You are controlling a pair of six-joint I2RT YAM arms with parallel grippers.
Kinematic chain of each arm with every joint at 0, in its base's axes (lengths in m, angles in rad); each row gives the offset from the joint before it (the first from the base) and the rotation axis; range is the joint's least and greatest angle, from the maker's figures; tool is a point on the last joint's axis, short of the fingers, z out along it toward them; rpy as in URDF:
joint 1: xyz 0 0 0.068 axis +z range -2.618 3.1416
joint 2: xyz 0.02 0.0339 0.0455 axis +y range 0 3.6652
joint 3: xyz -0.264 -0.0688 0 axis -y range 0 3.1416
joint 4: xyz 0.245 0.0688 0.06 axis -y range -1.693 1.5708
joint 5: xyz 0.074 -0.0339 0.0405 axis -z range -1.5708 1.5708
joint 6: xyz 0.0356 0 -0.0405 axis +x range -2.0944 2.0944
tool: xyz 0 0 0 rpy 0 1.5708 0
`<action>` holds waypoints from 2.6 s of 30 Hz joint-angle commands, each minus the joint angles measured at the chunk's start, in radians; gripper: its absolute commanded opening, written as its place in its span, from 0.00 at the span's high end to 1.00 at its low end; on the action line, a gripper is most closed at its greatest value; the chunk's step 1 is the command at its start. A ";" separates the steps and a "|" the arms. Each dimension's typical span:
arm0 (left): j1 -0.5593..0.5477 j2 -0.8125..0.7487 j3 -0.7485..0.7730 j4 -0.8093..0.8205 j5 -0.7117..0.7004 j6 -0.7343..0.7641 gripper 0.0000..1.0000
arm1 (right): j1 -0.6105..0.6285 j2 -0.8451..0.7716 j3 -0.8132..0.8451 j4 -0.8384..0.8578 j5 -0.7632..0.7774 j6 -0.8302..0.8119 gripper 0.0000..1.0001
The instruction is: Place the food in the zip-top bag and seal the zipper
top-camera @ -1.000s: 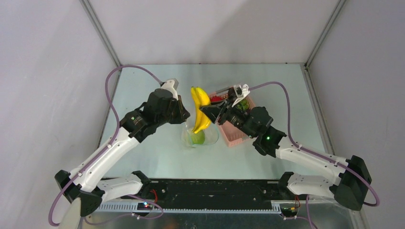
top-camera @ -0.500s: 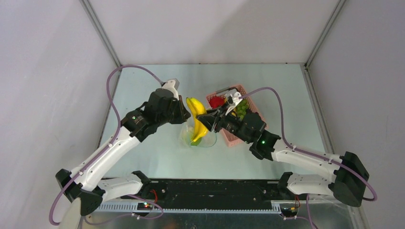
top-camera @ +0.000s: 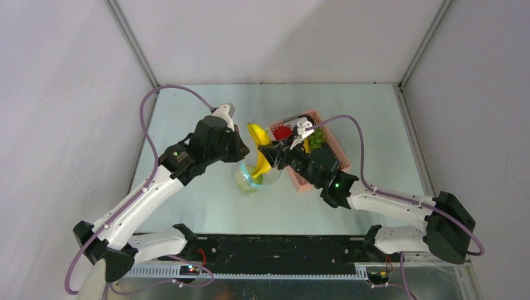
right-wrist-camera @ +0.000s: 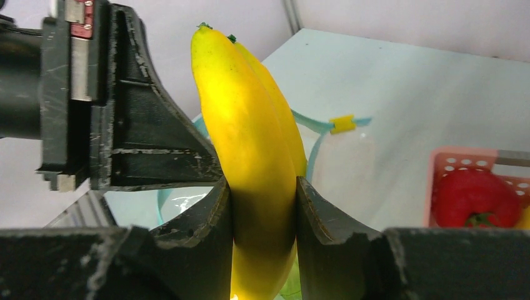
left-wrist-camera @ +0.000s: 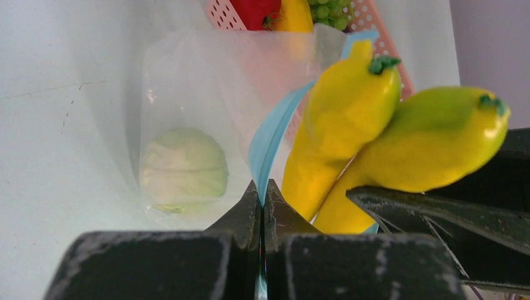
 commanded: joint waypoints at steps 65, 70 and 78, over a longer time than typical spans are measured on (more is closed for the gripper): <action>0.036 -0.011 0.013 0.027 0.033 0.000 1.00 | 0.150 0.290 0.334 -0.401 0.476 -0.275 0.35; 0.039 -0.009 0.014 0.023 0.021 -0.004 1.00 | 0.150 0.237 0.341 -0.406 0.453 -0.252 0.28; 0.053 -0.007 0.014 0.021 0.023 -0.007 1.00 | 0.134 -0.003 0.337 -0.481 0.292 -0.171 0.01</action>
